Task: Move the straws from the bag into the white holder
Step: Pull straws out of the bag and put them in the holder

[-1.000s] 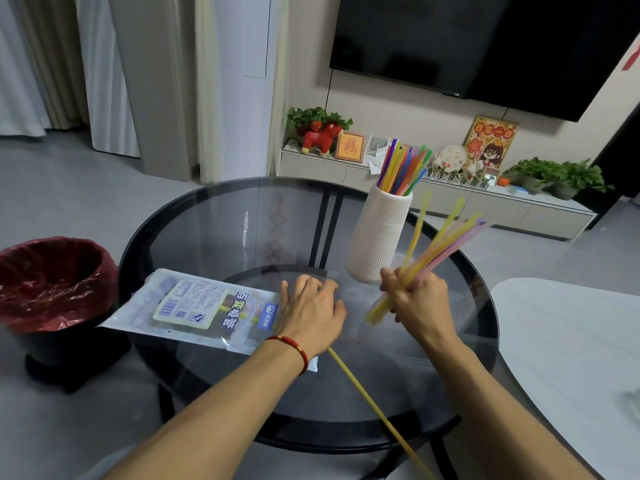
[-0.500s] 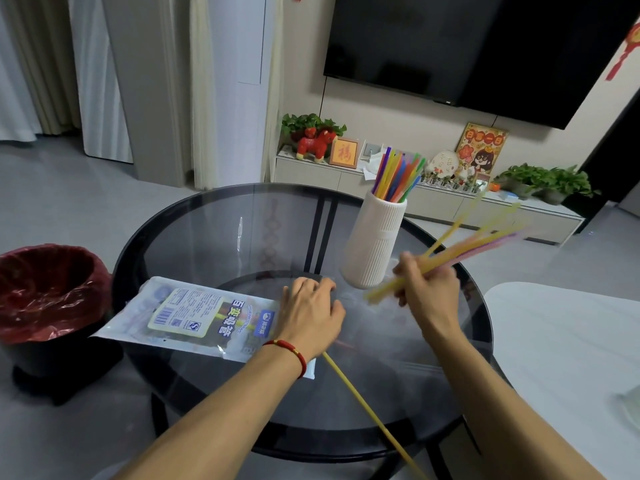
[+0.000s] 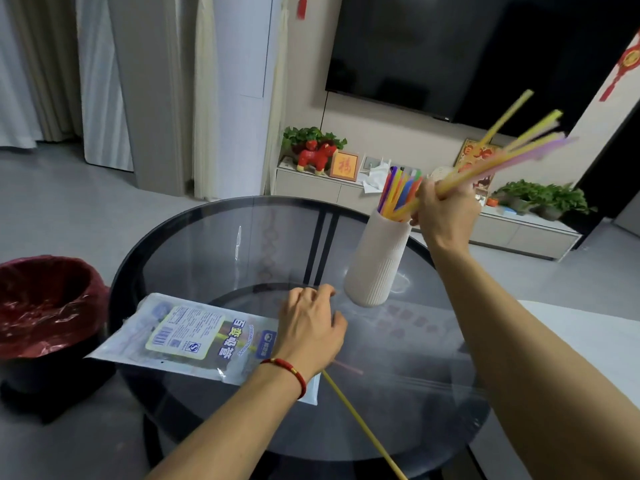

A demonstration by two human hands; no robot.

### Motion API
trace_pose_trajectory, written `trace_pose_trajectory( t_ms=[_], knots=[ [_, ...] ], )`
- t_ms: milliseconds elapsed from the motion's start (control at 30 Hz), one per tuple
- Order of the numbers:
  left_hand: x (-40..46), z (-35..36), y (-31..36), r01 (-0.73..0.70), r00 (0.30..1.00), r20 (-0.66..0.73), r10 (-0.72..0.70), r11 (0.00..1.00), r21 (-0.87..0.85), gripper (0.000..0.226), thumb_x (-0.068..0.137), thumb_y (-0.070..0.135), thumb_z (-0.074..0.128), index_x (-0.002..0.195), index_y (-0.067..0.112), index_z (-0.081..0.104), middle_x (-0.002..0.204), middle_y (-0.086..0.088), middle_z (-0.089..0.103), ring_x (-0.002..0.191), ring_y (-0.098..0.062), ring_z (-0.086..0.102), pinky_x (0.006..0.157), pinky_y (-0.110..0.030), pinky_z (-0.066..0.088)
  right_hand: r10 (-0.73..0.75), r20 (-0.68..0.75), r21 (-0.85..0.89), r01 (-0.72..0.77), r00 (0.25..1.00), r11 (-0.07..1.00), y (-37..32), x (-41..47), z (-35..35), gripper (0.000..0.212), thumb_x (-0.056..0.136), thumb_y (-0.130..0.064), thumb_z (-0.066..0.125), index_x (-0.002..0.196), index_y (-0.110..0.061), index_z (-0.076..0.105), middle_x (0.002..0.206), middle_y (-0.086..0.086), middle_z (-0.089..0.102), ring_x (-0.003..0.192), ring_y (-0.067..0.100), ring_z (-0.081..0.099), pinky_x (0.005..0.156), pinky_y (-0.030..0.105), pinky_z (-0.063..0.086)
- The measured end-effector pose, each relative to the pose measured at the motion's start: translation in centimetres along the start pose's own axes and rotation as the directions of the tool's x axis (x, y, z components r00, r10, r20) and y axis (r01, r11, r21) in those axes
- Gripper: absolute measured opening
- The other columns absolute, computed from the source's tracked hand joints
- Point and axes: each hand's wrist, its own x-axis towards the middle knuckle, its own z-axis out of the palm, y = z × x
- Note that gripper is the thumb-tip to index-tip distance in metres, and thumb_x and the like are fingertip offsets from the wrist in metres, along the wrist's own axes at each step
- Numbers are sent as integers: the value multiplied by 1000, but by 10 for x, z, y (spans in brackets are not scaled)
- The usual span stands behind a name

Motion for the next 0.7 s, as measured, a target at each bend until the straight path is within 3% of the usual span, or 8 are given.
trace_pose_trajectory(
  t_ms=[200,333,433,600,700],
  knots=[
    [0,-2,-2,19,1000,22,-19,1000,16,40,96,33,47,133,20,46,125,-7,59,125,-25,40,105,-42,38,89,172,-210,-51,981,976,-12,6,13,29,91,-22,59,85,4,72,84,20,76,73,35,75,70,48,66],
    [0,-2,-1,22,999,43,-23,1000,17,43,96,31,48,137,21,44,128,-7,58,127,-26,39,107,-43,38,155,251,-281,-81,955,956,-25,10,13,32,91,-30,66,90,1,76,84,21,78,77,36,78,74,50,67],
    [-1,-3,-1,28,999,46,-28,1000,8,44,95,31,49,137,21,44,130,-7,58,129,-26,38,107,-44,38,132,209,-288,-68,969,955,-33,13,8,38,86,-35,68,83,2,75,75,18,77,71,34,78,73,49,67],
    [-1,-5,0,36,998,50,-36,999,0,44,95,30,49,138,20,44,131,-8,57,129,-27,38,107,-44,39,-31,98,-295,58,995,954,-44,14,0,45,90,-39,69,86,6,72,82,22,76,74,33,75,73,51,64],
    [-2,-6,1,41,997,58,-41,999,1,44,95,29,49,138,20,44,131,-9,57,130,-27,39,106,-44,41,-39,148,-291,81,988,953,-46,15,-1,41,98,-33,65,92,7,72,88,23,77,81,37,77,78,50,64]
  ],
)
